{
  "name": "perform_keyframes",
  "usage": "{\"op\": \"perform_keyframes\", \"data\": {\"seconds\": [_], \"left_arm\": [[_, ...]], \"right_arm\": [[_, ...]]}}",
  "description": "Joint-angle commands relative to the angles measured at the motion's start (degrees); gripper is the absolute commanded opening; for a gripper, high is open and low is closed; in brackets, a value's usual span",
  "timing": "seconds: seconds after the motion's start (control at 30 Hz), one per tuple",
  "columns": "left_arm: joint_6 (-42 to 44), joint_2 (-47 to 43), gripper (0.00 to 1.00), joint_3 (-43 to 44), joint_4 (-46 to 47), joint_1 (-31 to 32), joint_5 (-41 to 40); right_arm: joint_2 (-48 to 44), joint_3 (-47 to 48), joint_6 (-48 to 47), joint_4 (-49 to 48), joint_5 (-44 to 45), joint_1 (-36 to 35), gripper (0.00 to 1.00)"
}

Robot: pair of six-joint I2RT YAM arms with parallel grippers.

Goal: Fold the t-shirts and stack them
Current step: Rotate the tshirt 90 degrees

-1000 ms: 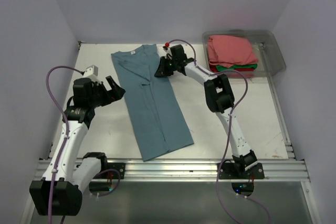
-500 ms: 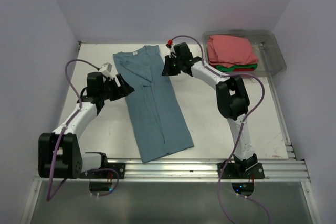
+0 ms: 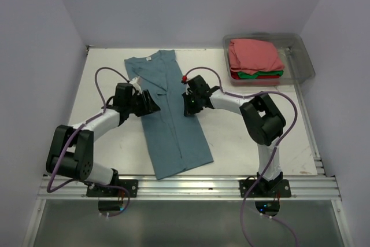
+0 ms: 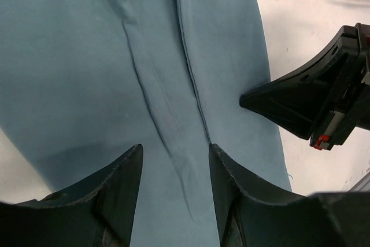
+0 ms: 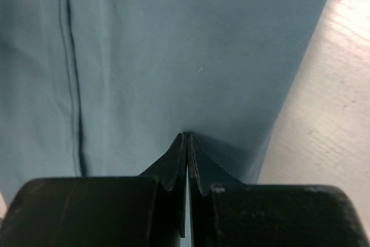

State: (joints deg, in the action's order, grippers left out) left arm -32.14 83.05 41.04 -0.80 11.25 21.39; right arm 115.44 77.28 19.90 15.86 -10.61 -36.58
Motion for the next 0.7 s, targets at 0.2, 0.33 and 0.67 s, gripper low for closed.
{"op": "perform_keyframes", "data": {"seconds": [0.2, 0.33, 0.67], "left_arm": [[0.1, 3.1, 0.32, -2.4, 1.0, 2.9, -5.4], [0.1, 6.6, 0.17, -2.2, -1.7, 3.7, -6.4], [-0.6, 10.0, 0.08, -1.6, -5.5, 7.6, -5.7]], "right_arm": [[-3.5, -6.7, 0.8, -2.3, 5.4, -0.8, 0.0], [-5.3, -9.3, 1.1, -1.0, 7.3, -0.7, 0.0], [-12.2, -18.1, 3.8, 0.9, 7.1, -1.7, 0.0]]}}
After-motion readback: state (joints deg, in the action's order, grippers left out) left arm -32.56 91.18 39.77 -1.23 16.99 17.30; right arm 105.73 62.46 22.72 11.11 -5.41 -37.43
